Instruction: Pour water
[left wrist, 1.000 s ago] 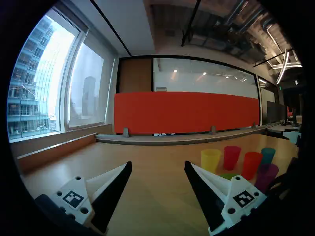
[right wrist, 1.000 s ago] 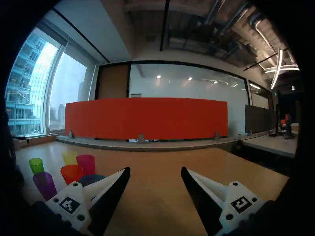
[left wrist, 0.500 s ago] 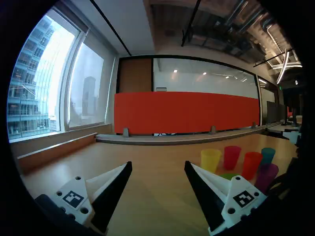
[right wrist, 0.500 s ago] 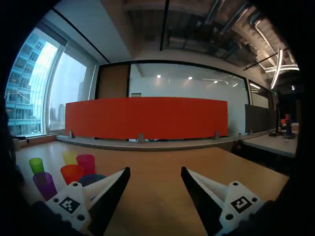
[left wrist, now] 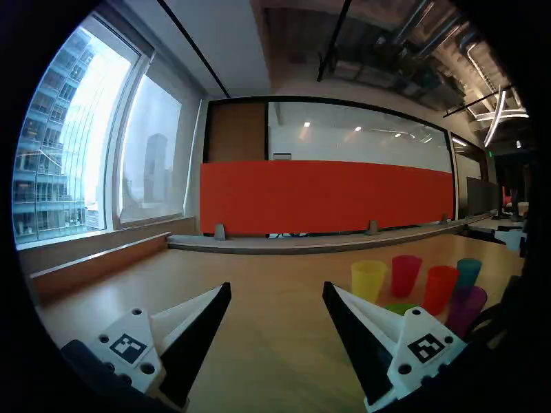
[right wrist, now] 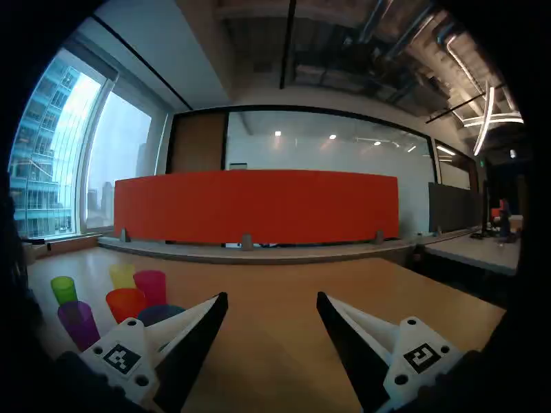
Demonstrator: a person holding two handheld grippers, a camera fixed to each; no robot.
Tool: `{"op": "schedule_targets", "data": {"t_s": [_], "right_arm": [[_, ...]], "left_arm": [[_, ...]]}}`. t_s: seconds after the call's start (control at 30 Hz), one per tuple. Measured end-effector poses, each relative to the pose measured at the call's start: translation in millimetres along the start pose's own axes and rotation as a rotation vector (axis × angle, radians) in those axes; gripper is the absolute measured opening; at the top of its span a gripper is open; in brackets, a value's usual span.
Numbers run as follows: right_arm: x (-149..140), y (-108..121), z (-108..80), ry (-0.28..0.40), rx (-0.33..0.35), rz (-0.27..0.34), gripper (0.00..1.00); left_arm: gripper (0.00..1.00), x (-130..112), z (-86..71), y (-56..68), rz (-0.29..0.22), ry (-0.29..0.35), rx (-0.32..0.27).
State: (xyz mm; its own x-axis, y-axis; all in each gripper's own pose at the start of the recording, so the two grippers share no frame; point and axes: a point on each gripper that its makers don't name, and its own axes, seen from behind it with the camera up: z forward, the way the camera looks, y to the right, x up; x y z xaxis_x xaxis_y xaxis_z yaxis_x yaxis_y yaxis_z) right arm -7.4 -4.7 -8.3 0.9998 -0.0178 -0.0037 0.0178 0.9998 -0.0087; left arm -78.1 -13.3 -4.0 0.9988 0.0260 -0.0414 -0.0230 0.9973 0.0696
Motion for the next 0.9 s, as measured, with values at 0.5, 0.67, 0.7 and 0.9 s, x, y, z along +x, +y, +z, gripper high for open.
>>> {"op": "schedule_targets", "data": {"t_s": [0.5,0.67,0.7,0.9], "right_arm": [[-0.2,-0.2,-0.4,0.000,0.000,0.000,1.00],[-0.4,0.0,-0.7,0.000,0.000,0.000,1.00],[-0.5,0.0,-0.7,0.000,0.000,0.000,1.00],[-1.5,0.1,0.8,0.000,0.000,0.000,1.00]], "left_arm": [[0.99,0.6,0.1,-0.1,0.000,0.000,0.000],[0.99,0.5,-0.2,-0.1,0.000,0.000,0.000],[0.99,0.5,-0.2,-0.1,0.000,0.000,0.000],[0.99,0.4,0.2,0.0,0.000,0.000,0.000]]}}
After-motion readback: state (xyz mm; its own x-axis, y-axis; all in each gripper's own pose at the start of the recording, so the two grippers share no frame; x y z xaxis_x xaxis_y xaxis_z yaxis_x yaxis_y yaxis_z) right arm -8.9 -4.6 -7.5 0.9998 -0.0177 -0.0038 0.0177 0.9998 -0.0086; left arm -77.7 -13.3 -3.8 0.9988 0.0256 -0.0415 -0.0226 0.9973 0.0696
